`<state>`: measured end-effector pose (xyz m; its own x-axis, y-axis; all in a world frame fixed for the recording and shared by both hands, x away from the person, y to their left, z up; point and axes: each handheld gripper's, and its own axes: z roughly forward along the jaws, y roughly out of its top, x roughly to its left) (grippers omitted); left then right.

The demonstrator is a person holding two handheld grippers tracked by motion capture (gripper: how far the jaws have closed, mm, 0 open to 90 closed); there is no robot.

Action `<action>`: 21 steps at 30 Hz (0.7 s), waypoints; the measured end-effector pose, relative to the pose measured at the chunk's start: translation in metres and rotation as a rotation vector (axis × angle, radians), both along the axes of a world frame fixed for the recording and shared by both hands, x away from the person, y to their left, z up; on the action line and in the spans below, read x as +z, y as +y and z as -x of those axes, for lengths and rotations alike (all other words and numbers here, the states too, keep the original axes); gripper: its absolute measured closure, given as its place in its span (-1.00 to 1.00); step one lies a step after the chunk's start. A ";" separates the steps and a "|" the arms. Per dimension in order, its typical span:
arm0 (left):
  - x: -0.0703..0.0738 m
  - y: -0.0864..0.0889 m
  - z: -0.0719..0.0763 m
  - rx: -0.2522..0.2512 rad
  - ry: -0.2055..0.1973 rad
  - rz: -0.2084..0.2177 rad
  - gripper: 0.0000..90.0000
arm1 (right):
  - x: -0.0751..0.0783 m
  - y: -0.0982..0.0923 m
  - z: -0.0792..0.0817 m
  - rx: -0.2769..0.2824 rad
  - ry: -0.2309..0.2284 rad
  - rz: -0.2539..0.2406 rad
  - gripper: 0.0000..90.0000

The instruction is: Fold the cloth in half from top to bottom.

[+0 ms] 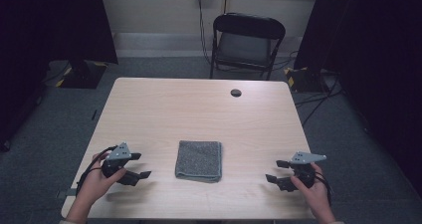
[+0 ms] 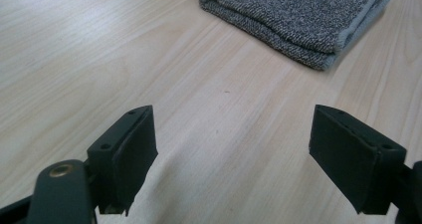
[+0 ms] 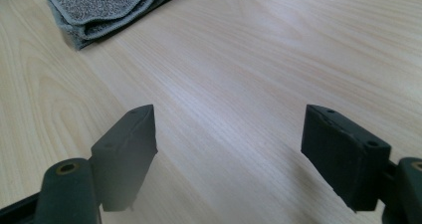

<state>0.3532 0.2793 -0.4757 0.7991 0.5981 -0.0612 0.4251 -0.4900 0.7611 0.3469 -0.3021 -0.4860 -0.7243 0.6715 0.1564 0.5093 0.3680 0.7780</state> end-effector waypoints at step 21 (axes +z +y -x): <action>-0.004 0.028 0.002 0.064 -0.004 0.020 -0.59 | -0.005 -0.018 -0.002 -0.046 -0.010 0.023 -0.53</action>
<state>0.3509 0.3068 -0.4793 0.7596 0.6466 -0.0703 0.4519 -0.4470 0.7720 0.3486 -0.3202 -0.4915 -0.6942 0.7073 0.1335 0.5179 0.3620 0.7751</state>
